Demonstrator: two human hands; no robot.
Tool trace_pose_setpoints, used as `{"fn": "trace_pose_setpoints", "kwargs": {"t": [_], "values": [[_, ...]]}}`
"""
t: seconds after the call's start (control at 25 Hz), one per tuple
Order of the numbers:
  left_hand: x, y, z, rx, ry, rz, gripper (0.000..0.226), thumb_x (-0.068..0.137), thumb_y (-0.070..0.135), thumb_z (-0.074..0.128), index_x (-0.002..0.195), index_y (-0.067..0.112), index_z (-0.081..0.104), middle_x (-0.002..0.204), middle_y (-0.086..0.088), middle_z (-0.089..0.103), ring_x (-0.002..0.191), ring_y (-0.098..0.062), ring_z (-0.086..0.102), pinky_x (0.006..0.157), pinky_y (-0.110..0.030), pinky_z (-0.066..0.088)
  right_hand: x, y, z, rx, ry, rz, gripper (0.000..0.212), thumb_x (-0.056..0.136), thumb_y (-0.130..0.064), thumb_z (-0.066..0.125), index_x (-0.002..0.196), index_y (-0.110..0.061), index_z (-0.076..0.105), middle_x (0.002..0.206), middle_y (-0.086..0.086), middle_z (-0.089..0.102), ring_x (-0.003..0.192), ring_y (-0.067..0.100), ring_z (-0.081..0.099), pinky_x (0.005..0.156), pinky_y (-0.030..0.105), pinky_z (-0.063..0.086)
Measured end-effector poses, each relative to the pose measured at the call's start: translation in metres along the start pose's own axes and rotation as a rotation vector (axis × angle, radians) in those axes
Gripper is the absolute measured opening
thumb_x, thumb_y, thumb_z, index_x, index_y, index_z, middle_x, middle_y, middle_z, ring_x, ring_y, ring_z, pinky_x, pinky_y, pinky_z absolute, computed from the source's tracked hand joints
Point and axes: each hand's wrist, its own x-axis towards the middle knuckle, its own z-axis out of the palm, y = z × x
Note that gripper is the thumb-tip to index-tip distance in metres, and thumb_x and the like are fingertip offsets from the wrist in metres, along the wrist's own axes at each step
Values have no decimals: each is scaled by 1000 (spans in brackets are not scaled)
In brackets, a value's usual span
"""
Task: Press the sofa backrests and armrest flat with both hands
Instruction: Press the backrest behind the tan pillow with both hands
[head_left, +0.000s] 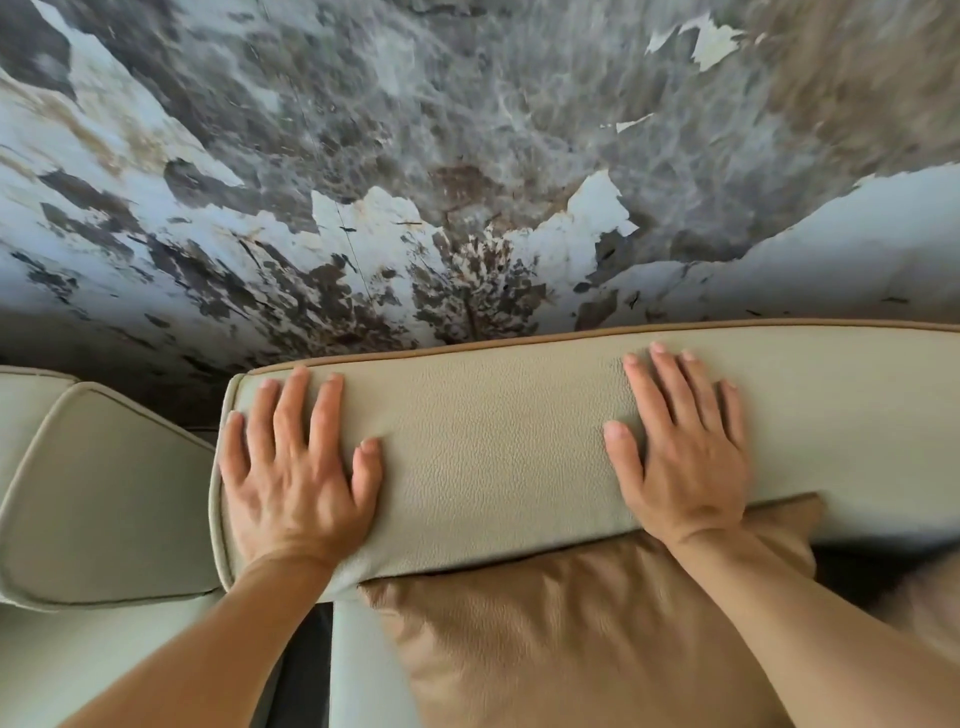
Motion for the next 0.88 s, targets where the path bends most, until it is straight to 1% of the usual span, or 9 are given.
{"fn": "trace_pose_setpoints", "kwargs": {"t": [0.12,0.24,0.68,0.88], "values": [[0,1,1,25,25,1,64,88,49,32,140,14,46,148,-15,43,136,-38,37,114,-54,22,0,2,4,8,63,-6,62,91,-47,33,144,-18,42,152,9,40,140,32,34,114,54,20],[1,2,3,39,33,8,64,87,48,32,140,14,46,147,-15,44,136,-38,37,114,-54,23,1,1,4,2,71,0,62,89,-47,34,144,-17,43,151,9,41,140,32,35,114,55,21],[8,2,8,26,66,11,64,87,48,33,139,13,46,145,-17,45,134,-39,37,112,-56,24,7,3,9,-33,82,4,63,90,-49,33,144,-19,41,152,8,40,140,32,34,115,55,20],[19,5,12,22,41,10,65,86,49,32,139,13,47,145,-17,44,135,-39,36,114,-55,21,15,5,14,-42,104,9,63,90,-49,31,144,-19,41,152,8,40,140,32,34,115,54,19]]}}
